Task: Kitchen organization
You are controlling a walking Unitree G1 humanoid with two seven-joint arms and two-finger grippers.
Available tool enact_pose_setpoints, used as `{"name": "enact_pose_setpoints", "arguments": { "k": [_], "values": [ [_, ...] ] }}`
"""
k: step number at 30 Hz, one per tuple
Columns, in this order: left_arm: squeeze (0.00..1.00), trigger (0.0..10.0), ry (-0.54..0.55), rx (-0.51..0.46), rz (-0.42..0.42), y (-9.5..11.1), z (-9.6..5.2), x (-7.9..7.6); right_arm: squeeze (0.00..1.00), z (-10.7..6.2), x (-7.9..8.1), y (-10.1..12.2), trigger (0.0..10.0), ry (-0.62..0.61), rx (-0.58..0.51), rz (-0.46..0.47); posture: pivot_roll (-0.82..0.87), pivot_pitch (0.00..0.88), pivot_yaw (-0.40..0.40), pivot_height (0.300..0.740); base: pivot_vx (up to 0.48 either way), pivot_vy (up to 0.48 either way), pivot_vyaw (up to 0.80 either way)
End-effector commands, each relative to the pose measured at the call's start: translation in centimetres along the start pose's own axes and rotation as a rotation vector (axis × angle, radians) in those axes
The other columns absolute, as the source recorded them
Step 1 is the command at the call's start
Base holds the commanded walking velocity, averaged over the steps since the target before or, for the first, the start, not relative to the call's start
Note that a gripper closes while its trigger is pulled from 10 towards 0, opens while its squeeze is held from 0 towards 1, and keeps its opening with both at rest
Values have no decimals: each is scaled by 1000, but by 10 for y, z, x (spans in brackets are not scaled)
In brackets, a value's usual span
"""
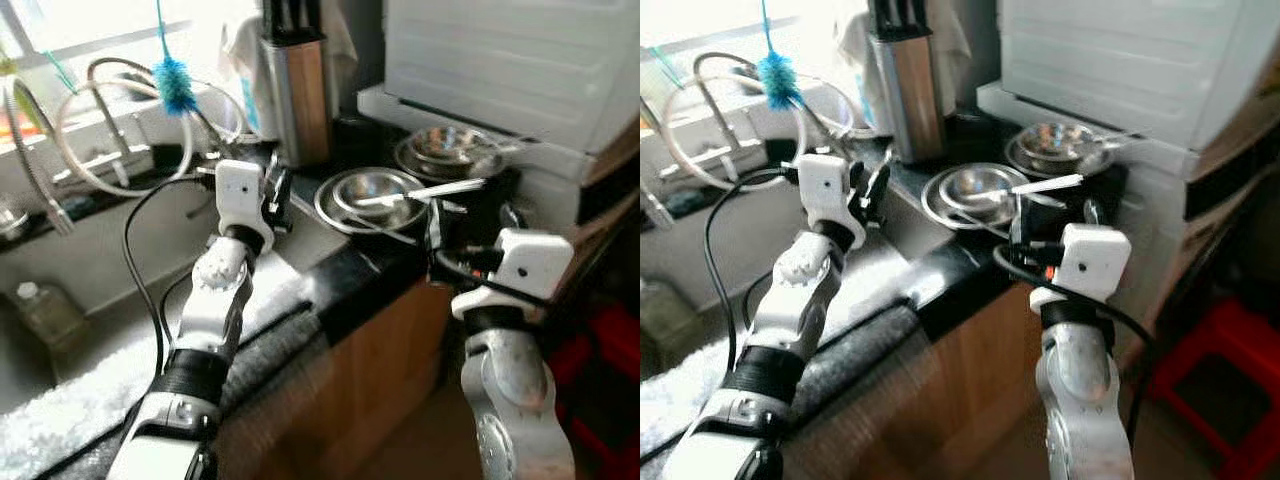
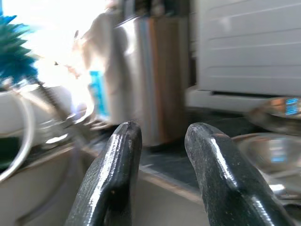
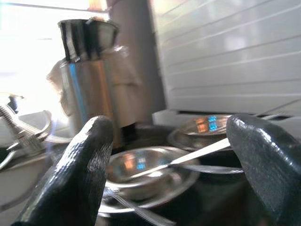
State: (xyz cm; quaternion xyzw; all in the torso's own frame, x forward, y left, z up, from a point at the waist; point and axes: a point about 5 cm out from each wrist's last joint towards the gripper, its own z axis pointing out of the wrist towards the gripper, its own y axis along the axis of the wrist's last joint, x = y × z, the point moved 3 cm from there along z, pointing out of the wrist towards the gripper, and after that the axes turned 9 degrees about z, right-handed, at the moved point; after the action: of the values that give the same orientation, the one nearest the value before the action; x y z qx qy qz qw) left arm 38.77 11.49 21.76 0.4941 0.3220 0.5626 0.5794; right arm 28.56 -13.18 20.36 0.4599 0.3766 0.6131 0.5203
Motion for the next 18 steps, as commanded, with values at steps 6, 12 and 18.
{"name": "enact_pose_setpoints", "arguments": {
  "k": [6,12,18],
  "values": [
    [0,10000,9,-8,-8,4,2,2,0,2,4,0,10000,26,1,11,-201,0,71,740,315,0,0],
    [0,10000,6,-8,-8,4,2,1,0,2,4,-1,10000,37,7,10,-203,0,73,740,306,0,0],
    [0,10000,9,-10,-9,4,2,0,0,2,-1,-4,10000,33,16,-3,-205,0,70,740,51,0,0]
  ]
}}
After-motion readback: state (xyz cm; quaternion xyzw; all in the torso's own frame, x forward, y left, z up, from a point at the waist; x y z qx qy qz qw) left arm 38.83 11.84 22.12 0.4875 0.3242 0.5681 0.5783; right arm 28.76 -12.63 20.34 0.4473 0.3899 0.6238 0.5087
